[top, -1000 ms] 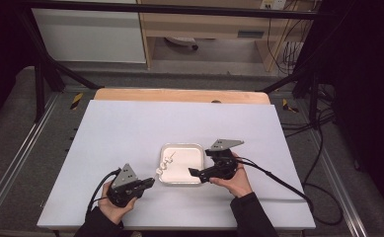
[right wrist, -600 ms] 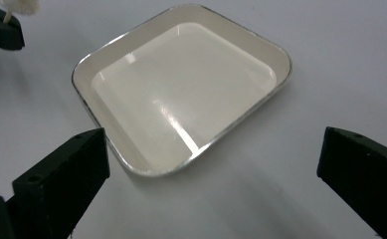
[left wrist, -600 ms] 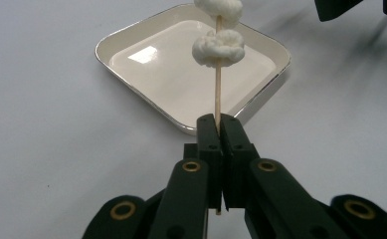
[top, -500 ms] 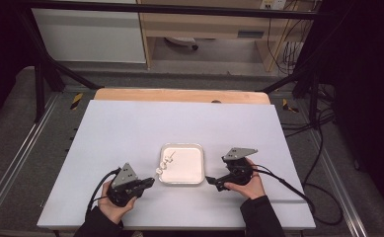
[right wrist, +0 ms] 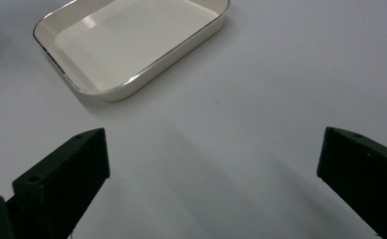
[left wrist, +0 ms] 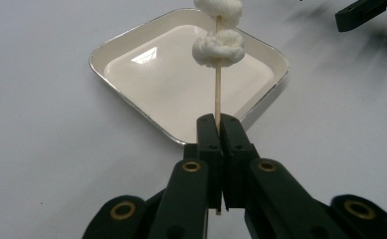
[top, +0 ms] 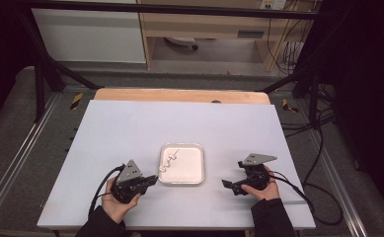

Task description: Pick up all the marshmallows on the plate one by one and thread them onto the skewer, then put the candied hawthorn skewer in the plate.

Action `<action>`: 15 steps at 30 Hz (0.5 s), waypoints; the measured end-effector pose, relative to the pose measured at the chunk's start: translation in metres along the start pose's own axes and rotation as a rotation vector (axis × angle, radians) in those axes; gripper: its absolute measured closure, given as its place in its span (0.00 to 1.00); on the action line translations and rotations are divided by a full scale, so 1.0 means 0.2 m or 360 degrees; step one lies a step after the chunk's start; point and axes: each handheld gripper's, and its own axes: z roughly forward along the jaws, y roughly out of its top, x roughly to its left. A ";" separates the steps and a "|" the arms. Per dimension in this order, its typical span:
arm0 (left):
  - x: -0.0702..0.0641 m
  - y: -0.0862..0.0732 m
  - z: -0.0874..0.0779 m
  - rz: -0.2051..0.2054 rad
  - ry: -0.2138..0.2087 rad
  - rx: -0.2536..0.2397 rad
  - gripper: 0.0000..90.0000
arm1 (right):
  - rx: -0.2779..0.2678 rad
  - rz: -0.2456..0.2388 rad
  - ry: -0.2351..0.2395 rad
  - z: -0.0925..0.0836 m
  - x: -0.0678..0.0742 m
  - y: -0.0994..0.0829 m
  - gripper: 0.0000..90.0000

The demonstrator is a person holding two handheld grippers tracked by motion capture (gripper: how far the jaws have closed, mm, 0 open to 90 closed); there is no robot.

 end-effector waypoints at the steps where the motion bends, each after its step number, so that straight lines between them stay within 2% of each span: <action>1: 0.00 0.01 0.00 -0.0002 -0.0002 0.0009 0.98 | 0.0001 0.0001 -0.0011 -0.01 -0.01 -0.01 0.01; 15: 0.01 0.10 0.05 -0.0052 0.0011 0.0049 0.98 | -0.0010 0.0041 -0.0037 -0.07 -0.06 -0.07 0.01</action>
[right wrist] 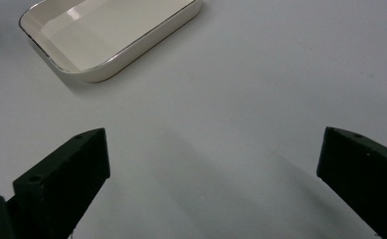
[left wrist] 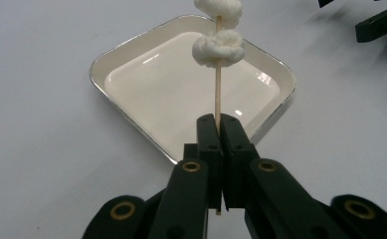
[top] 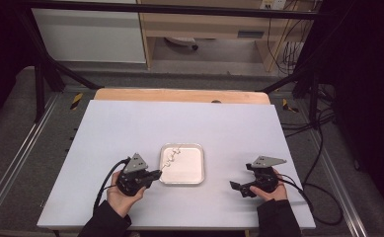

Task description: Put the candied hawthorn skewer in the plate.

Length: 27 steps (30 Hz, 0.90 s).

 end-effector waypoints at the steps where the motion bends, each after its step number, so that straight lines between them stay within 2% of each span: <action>1: 0.00 0.01 0.00 -0.0004 0.0006 0.0001 0.98 | -0.0002 0.0002 -0.0002 0.00 0.00 0.00 0.01; 17: 0.01 0.09 0.13 -0.0073 0.0037 0.0072 0.98 | -0.0012 -0.0001 -0.0014 -0.02 -0.01 -0.01 0.01; 27: 0.01 0.10 0.21 -0.0084 0.0077 0.0128 0.98 | -0.0017 0.0002 -0.0015 -0.02 -0.01 -0.01 0.01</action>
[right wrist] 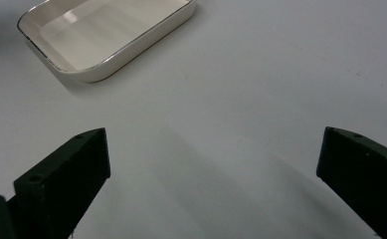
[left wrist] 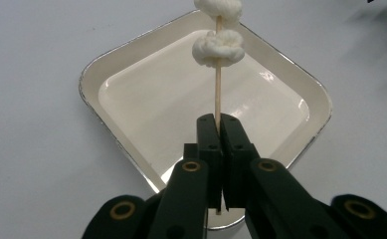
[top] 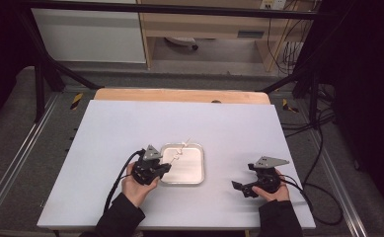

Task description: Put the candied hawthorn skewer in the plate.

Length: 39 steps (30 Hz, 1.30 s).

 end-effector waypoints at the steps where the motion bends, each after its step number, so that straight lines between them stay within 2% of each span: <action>1: 0.00 0.00 0.01 -0.0001 0.0007 0.0013 0.98 | 0.0000 0.0003 0.0001 0.00 0.00 0.00 0.01; 17: -0.04 -0.03 0.11 0.0025 0.0073 0.0150 0.98 | 0.0007 0.0001 0.0007 0.00 0.00 0.00 0.01; 22: -0.05 -0.04 0.13 0.0014 0.0092 0.0181 0.98 | 0.0003 0.0007 0.0012 0.00 0.00 0.00 0.01; 30: -0.05 -0.04 0.14 0.0017 0.0102 0.0181 0.97 | 0.0008 -0.0002 0.0012 0.00 0.00 0.00 0.01; 39: -0.04 -0.04 0.10 0.0047 0.0065 0.0153 0.84 | 0.0010 0.0003 0.0013 0.01 0.01 0.00 0.01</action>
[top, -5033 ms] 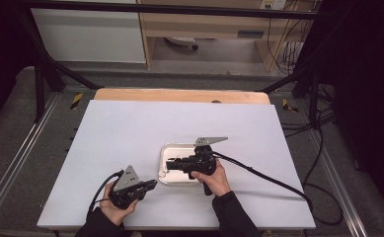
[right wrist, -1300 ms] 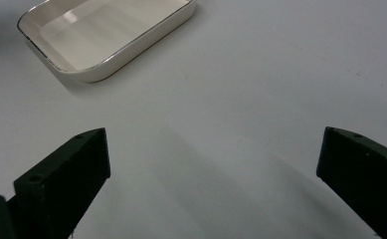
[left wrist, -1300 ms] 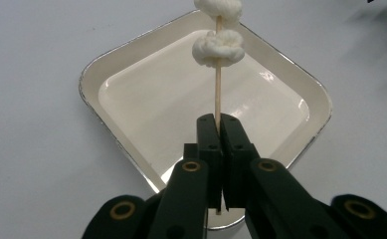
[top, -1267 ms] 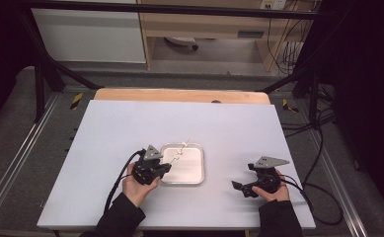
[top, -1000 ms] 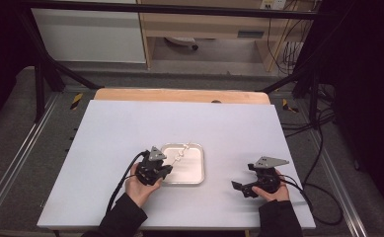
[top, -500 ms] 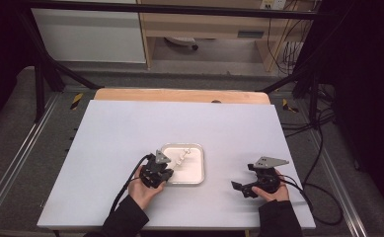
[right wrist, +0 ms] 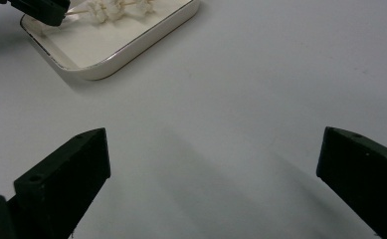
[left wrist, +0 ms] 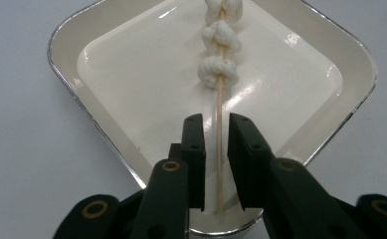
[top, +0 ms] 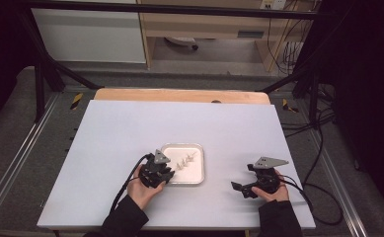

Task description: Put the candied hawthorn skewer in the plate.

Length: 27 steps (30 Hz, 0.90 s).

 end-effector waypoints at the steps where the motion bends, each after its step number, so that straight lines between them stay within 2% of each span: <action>1: 0.00 0.00 -0.01 0.0003 -0.0008 -0.0004 0.81 | 0.0001 0.0001 -0.0001 0.00 0.00 0.00 0.01; 7: 0.01 0.01 -0.06 0.0054 -0.0043 -0.0030 0.62 | 0.0000 -0.0001 0.0000 0.00 0.00 0.00 0.01; 10: 0.02 0.01 -0.09 0.0078 -0.0085 -0.0049 0.49 | 0.0002 0.0000 -0.0001 0.00 0.00 0.00 0.01; 12: 0.03 0.01 -0.11 0.0094 -0.0113 -0.0038 0.43 | -0.0001 -0.0001 0.0000 0.00 0.00 0.00 0.01; 19: 0.08 -0.02 -0.18 0.0133 -0.0118 0.0025 0.21 | 0.0000 -0.0003 0.0001 0.00 0.00 0.00 0.01; 23: 0.14 -0.07 -0.23 0.0139 -0.0097 0.0017 0.16 | 0.0000 0.0000 -0.0002 0.00 0.00 0.00 0.01; 27: 0.21 -0.12 -0.28 0.0091 -0.0078 -0.0020 0.14 | 0.0001 0.0000 -0.0003 0.00 0.00 0.00 0.01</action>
